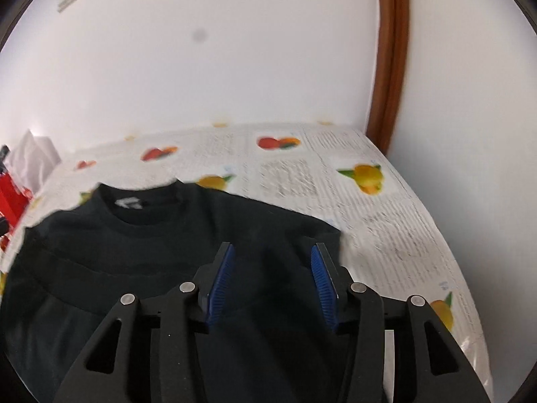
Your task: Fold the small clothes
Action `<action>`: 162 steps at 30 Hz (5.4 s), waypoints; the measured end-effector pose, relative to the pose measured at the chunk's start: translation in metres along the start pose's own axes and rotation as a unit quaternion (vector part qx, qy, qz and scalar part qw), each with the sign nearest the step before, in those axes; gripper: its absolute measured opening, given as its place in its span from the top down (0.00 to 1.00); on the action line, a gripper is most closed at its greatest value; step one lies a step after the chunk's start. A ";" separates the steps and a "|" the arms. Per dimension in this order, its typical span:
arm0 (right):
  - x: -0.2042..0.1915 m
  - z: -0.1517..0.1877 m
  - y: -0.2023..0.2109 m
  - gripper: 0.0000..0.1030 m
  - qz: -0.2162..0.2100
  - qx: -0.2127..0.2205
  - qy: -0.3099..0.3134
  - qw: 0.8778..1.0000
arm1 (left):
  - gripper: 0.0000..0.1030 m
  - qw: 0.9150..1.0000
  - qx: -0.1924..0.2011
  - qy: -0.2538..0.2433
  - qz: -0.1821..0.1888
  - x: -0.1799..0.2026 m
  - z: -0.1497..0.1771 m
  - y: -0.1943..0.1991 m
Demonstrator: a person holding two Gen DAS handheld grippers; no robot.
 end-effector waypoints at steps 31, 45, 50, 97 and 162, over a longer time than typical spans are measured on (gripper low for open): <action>0.012 -0.020 0.011 0.86 -0.042 0.050 0.012 0.998 | 0.91 0.999 0.041 0.034 0.011 -0.011 -0.015 0.003; 0.025 0.002 -0.058 0.74 0.017 -0.062 0.015 0.998 | 0.98 0.998 -0.026 0.046 -0.019 -0.025 0.002 -0.052; 0.033 0.017 -0.040 0.60 0.022 -0.073 0.015 0.997 | 0.97 0.998 -0.041 0.042 -0.008 -0.022 0.012 -0.046; 0.095 0.024 -0.034 0.72 0.093 -0.076 -0.021 0.993 | 0.84 0.996 -0.081 0.024 0.026 0.026 0.056 -0.050; -0.334 0.063 0.106 0.88 -0.108 0.086 0.180 0.974 | 0.40 0.994 -0.053 0.059 -0.078 -0.092 0.150 0.032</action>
Point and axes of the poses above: each gripper's, at about its wrist camera, not at the fingertips, and y roughly against the way its jaws point, x to its right, z to its underside, the point moved 8 cm from there along -y, roughly the way its jaws point, and after that the axes turned 5 degrees about -x, right-handed, at the moved point
